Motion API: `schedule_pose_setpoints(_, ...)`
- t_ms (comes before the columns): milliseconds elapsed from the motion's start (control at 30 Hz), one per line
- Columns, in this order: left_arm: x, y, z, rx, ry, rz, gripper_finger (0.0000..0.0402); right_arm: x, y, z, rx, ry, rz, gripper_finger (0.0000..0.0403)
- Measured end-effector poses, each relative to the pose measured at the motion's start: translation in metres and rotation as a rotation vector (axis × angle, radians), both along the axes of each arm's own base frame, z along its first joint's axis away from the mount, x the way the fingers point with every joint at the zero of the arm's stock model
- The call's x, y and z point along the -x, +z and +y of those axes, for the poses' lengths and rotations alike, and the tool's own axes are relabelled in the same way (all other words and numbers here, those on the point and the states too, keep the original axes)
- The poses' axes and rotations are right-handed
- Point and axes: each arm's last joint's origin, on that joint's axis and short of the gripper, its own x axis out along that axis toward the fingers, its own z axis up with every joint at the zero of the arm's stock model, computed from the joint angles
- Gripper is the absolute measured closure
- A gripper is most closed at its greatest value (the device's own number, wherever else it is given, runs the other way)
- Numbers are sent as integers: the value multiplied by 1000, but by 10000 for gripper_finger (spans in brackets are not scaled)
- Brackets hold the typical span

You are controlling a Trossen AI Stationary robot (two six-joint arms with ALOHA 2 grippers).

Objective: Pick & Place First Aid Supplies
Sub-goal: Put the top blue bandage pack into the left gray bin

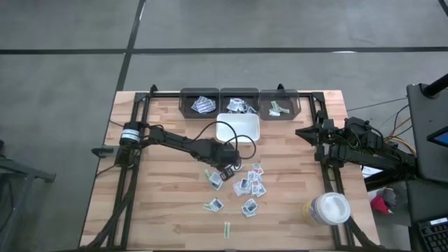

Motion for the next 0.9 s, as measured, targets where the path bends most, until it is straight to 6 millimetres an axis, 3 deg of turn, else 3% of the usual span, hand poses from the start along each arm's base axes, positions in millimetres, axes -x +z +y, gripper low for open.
schedule_pose_setpoints(133,-1,0,5,-30,-26,5,329,0,0,0,0,-1,0,364)
schedule_pose_setpoints(267,-2,1,10,-88,-176,28,311,0,0,0,0,-1,0,364)
schedule_pose_setpoints(400,-2,0,12,-115,-324,55,311,0,0,0,0,0,0,364)
schedule_pose_setpoints(900,2,-7,19,23,-439,53,312,0,0,0,0,-1,1,364)
